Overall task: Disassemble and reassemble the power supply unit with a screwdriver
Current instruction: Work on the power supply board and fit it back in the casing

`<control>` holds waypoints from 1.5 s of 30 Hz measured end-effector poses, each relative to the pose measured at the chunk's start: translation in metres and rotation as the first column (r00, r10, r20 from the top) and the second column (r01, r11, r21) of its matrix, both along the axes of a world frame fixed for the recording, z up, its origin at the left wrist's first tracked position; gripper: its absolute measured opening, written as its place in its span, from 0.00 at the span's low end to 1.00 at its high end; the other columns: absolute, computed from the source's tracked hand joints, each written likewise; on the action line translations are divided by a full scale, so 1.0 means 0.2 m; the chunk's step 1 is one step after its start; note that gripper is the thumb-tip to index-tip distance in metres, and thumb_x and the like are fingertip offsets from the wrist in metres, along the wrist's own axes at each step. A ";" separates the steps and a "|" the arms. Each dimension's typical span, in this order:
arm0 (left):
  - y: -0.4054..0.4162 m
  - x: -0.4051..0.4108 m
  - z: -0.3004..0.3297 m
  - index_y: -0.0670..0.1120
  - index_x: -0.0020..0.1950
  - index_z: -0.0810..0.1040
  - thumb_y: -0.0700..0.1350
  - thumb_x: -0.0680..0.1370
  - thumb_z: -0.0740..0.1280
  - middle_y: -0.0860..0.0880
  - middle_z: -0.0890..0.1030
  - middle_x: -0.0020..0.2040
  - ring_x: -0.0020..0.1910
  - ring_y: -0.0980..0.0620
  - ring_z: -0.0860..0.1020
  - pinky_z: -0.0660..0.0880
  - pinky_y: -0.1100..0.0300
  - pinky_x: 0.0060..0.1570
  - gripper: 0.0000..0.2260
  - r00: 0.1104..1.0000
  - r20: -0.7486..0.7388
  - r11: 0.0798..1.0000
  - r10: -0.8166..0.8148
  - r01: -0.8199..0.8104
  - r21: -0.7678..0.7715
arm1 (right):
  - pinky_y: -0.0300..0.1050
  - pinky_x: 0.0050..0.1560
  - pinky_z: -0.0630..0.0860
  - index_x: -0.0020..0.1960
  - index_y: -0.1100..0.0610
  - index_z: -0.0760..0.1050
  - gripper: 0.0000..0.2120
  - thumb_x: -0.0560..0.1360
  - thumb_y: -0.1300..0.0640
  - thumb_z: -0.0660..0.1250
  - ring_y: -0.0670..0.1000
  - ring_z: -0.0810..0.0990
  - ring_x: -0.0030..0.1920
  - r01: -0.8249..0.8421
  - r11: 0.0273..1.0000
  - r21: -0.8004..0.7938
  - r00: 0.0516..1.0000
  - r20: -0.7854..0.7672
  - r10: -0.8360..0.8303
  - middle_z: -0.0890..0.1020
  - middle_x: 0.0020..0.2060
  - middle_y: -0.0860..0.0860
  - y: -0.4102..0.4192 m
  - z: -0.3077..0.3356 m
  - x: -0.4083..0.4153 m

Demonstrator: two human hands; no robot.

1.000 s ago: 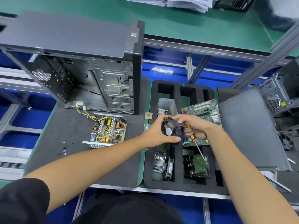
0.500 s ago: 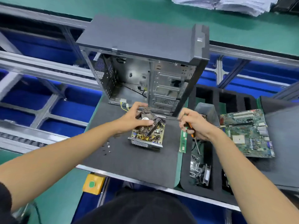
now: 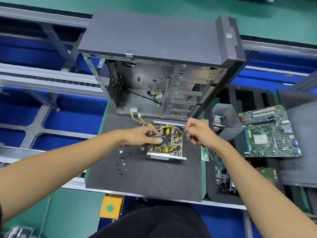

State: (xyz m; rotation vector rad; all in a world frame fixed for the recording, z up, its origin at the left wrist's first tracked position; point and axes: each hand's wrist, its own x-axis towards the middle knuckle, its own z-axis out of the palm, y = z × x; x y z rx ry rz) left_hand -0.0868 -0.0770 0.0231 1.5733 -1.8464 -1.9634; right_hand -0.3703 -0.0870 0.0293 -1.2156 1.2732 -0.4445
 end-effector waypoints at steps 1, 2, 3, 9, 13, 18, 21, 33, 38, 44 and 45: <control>-0.01 0.01 0.00 0.55 0.63 0.76 0.67 0.72 0.72 0.48 0.83 0.55 0.45 0.59 0.82 0.78 0.59 0.42 0.25 1.000 0.006 1.000 -0.021 0.021 -0.002 | 0.34 0.22 0.62 0.47 0.67 0.68 0.13 0.71 0.58 0.64 0.47 0.70 0.23 -0.021 1.000 -0.001 1.000 0.010 0.021 0.77 0.30 0.53 0.01 0.01 -0.01; -0.02 0.01 0.00 0.58 0.62 0.76 0.69 0.72 0.71 0.52 0.83 0.53 0.44 0.61 0.81 0.78 0.59 0.42 0.24 0.998 0.015 0.999 -0.054 0.054 -0.002 | 0.35 0.23 0.62 0.48 0.67 0.68 0.16 0.69 0.55 0.66 0.47 0.70 0.24 -0.048 0.999 -0.010 0.999 0.021 0.048 0.77 0.30 0.52 0.02 0.02 -0.01; -0.03 0.02 0.00 0.61 0.61 0.77 0.71 0.72 0.69 0.57 0.83 0.52 0.45 0.63 0.80 0.78 0.59 0.44 0.23 0.995 0.029 0.995 -0.097 0.097 0.003 | 0.36 0.24 0.63 0.48 0.67 0.68 0.18 0.68 0.53 0.66 0.48 0.70 0.25 -0.081 0.996 -0.020 0.996 0.036 0.082 0.77 0.30 0.51 0.03 0.03 -0.02; -0.04 0.08 0.00 0.61 0.73 0.70 0.57 0.82 0.64 0.62 0.74 0.68 0.68 0.62 0.71 0.67 0.65 0.68 0.19 0.918 0.027 0.919 -0.395 0.395 -0.010 | 0.39 0.24 0.64 0.46 0.66 0.71 0.06 0.70 0.64 0.60 0.48 0.71 0.29 -0.136 0.989 -0.055 0.987 0.073 0.140 0.76 0.29 0.47 0.06 0.09 -0.04; -0.08 0.10 0.02 0.60 0.77 0.68 0.52 0.85 0.61 0.63 0.69 0.75 0.74 0.67 0.65 0.61 0.69 0.71 0.19 0.893 -0.025 0.893 -0.450 0.450 0.005 | 0.33 0.21 0.61 0.42 0.67 0.72 0.07 0.71 0.66 0.57 0.50 0.67 0.19 -0.051 0.996 -0.072 0.987 0.151 0.061 0.73 0.24 0.56 0.04 0.08 -0.04; -0.06 0.13 0.01 0.71 0.66 0.70 0.59 0.81 0.58 0.69 0.75 0.65 0.66 0.68 0.71 0.68 0.72 0.64 0.15 0.942 -0.084 0.942 -0.324 0.329 0.065 | 0.33 0.21 0.60 0.37 0.64 0.72 0.07 0.70 0.64 0.57 0.51 0.63 0.16 0.075 0.992 -0.103 0.973 0.223 -0.050 0.71 0.20 0.57 0.02 0.04 -0.04; -0.02 0.12 -0.05 0.61 0.74 0.71 0.56 0.84 0.57 0.62 0.75 0.63 0.57 0.67 0.72 0.69 0.75 0.58 0.18 0.940 -0.070 0.940 -0.334 0.337 0.043 | 0.33 0.22 0.60 0.36 0.60 0.74 0.07 0.69 0.64 0.58 0.50 0.62 0.16 0.116 0.988 -0.097 0.964 0.252 -0.089 0.69 0.19 0.57 0.02 0.03 -0.04; 0.06 0.04 -0.09 0.34 0.61 0.71 0.54 0.84 0.57 0.46 0.71 0.51 0.51 0.52 0.69 0.68 0.53 0.58 0.22 0.978 -0.183 0.994 -0.104 0.094 -0.064 | 0.36 0.20 0.61 0.39 0.58 0.72 0.05 0.71 0.64 0.59 0.51 0.64 0.18 0.029 0.989 -0.142 0.997 0.072 -0.019 0.74 0.23 0.58 0.09 -0.02 -0.05; 0.11 0.03 -0.13 0.46 0.57 0.71 0.50 0.81 0.69 0.53 0.71 0.46 0.44 0.57 0.68 0.69 0.61 0.49 0.11 0.972 -0.108 0.966 -0.209 0.188 -0.174 | 0.35 0.20 0.62 0.36 0.57 0.72 0.06 0.71 0.61 0.60 0.50 0.66 0.17 0.050 0.985 -0.164 0.998 0.039 -0.044 0.74 0.21 0.54 0.12 -0.05 -0.05; 0.12 -0.01 -0.15 0.47 0.55 0.76 0.48 0.83 0.66 0.50 0.68 0.49 0.49 0.64 0.69 0.70 0.65 0.51 0.06 0.997 -0.067 0.951 0.027 -0.046 -0.307 | 0.38 0.22 0.63 0.33 0.51 0.74 0.13 0.75 0.61 0.60 0.50 0.66 0.21 0.166 0.960 -0.227 0.985 -0.012 -0.173 0.73 0.22 0.54 0.12 -0.03 -0.06; 0.12 -0.01 -0.14 0.49 0.55 0.77 0.48 0.83 0.65 0.50 0.69 0.51 0.51 0.61 0.71 0.73 0.66 0.51 0.04 0.989 -0.121 0.961 0.086 -0.114 -0.251 | 0.39 0.23 0.63 0.33 0.51 0.74 0.13 0.75 0.61 0.59 0.49 0.66 0.22 0.196 0.949 -0.246 0.979 -0.014 -0.205 0.74 0.23 0.53 0.11 -0.02 -0.06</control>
